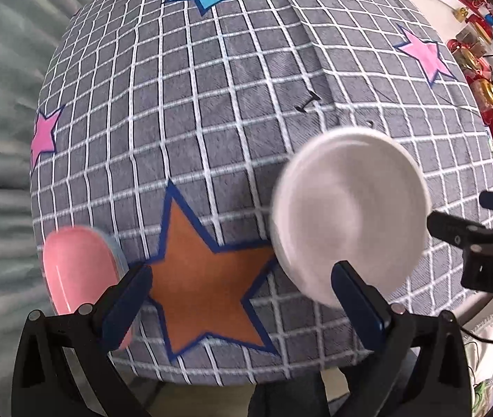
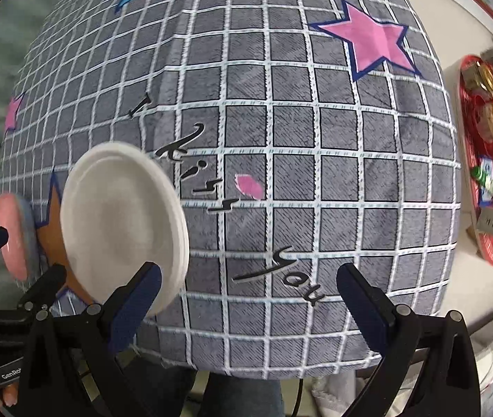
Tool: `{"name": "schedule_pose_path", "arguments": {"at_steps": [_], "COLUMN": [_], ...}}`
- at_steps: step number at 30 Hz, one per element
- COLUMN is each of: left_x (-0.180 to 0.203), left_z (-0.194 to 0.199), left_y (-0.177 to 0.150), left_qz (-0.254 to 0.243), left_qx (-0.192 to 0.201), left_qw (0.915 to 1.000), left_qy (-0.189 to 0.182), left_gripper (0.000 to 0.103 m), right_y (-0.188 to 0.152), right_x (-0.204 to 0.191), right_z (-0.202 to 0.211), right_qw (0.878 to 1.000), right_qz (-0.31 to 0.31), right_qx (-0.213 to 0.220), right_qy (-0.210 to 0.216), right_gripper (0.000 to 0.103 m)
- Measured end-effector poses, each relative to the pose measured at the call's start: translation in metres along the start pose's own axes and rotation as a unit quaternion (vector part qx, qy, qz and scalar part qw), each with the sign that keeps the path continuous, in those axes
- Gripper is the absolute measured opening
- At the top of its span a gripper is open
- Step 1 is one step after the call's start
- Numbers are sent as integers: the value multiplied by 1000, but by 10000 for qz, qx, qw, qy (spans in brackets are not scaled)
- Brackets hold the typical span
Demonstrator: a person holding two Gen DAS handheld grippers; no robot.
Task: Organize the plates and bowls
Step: 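Move the left gripper to the rim of the white bowl stack, then grasp the rim of the white bowl stack with the left gripper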
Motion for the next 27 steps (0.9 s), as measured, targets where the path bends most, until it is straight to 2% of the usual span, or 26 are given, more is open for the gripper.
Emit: {"name": "schedule_pose_path", "arguments": {"at_steps": [4, 9, 14, 19, 23, 27], "left_x": [-7, -1, 9, 15, 24, 34], "left_z": [-21, -31, -53, -74, -80, -87], "left_y": [11, 8, 13, 9, 5, 9], "left_qz": [-9, -260, -133, 4, 75, 147], "left_qx": [-64, -114, -140, -258, 32, -64], "left_qw": [9999, 9995, 9997, 9996, 9999, 9996], "left_qy": [-81, -114, -130, -126, -108, -226], "left_gripper": [103, 103, 103, 103, 103, 103], "right_y": [8, 4, -2, -5, -5, -7], "right_x": [-2, -6, -18, -31, -42, -44], "right_z": [-18, -33, -72, -108, -134, -146], "right_qw": [9998, 9997, 9995, 9993, 9997, 9997], "right_qz": [-17, -121, -95, 53, 97, 108], "right_qx": [-7, -70, -130, -284, -237, -202], "right_qy": [-198, -218, -267, -230, -39, 101], "right_gripper": [101, 101, 102, 101, 102, 102]}}
Point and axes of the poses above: each gripper's, at about its wrist camera, not at the fingertips, and z roughly against the way its jaws point, x to its right, y to its top, the point moved 7 cm from there along -z, roughly the way its jaws point, and after that the axes turned 11 degrees about y, right-handed, at the moved point
